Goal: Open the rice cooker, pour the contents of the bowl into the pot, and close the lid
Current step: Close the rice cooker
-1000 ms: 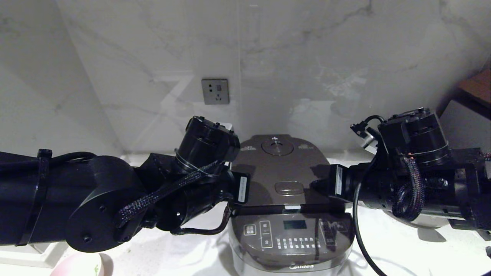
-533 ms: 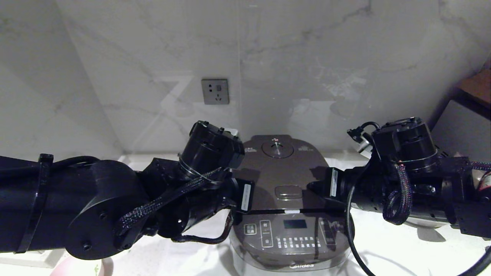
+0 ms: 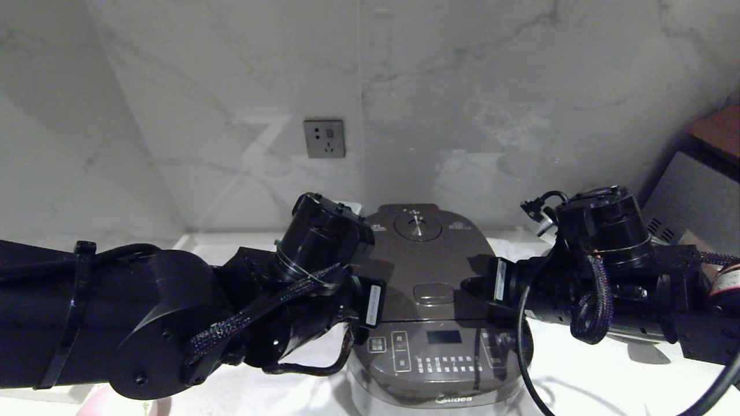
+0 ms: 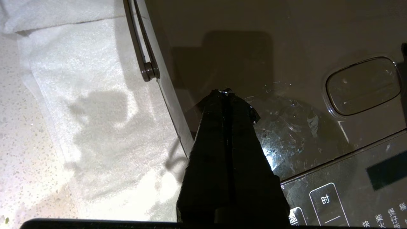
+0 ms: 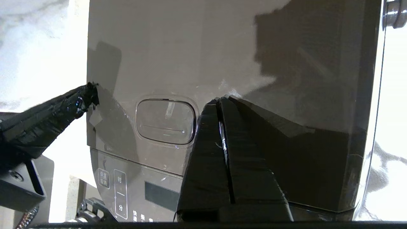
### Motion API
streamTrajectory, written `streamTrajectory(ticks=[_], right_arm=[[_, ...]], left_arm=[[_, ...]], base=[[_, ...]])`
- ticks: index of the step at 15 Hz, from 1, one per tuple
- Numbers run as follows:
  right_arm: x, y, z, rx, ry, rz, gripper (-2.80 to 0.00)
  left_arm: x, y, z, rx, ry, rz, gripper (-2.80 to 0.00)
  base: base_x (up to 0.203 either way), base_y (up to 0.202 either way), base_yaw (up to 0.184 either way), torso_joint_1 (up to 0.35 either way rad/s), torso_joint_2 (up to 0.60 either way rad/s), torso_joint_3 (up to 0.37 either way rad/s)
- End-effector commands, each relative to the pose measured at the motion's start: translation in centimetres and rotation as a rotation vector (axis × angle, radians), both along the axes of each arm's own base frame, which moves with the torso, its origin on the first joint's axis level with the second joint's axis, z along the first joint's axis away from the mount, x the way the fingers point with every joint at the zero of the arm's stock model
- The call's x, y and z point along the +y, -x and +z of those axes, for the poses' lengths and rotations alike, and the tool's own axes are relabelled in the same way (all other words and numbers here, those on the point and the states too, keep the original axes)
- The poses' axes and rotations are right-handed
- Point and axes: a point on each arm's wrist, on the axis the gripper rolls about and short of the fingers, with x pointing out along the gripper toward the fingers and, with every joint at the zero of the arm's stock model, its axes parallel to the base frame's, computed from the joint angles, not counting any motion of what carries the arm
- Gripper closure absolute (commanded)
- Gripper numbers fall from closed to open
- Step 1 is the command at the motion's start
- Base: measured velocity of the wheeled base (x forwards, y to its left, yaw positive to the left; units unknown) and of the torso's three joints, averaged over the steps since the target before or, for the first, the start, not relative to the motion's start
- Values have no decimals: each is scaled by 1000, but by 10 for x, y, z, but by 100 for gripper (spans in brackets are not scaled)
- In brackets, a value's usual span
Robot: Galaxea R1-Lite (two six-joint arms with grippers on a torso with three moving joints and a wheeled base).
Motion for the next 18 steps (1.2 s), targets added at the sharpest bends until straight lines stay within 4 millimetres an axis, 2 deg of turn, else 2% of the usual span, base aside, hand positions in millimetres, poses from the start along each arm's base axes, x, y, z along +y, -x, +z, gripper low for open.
streamTrajectory(ticks=[1, 3, 6, 9, 18], right_arm=[[1, -2, -6, 18, 8, -1, 0], [1, 0, 1, -5, -5, -2, 0], [-1, 5, 23, -70, -48, 6, 0], [0, 11, 32, -95, -64, 19, 0], [-5, 20, 41, -109, -70, 22, 0]], left_arm=[[-1, 0, -1, 2, -1, 2, 0], [1, 1, 9, -19, 25, 2, 0], [7, 5, 27, -57, 72, 5, 0], [9, 6, 39, -85, 103, 8, 0], [15, 12, 39, -75, 118, 14, 0]], base=[[0, 0, 0, 0, 0, 0], [0, 0, 0, 0, 0, 0], [0, 0, 0, 0, 0, 0], [0, 0, 0, 0, 0, 0], [0, 0, 0, 0, 0, 0]])
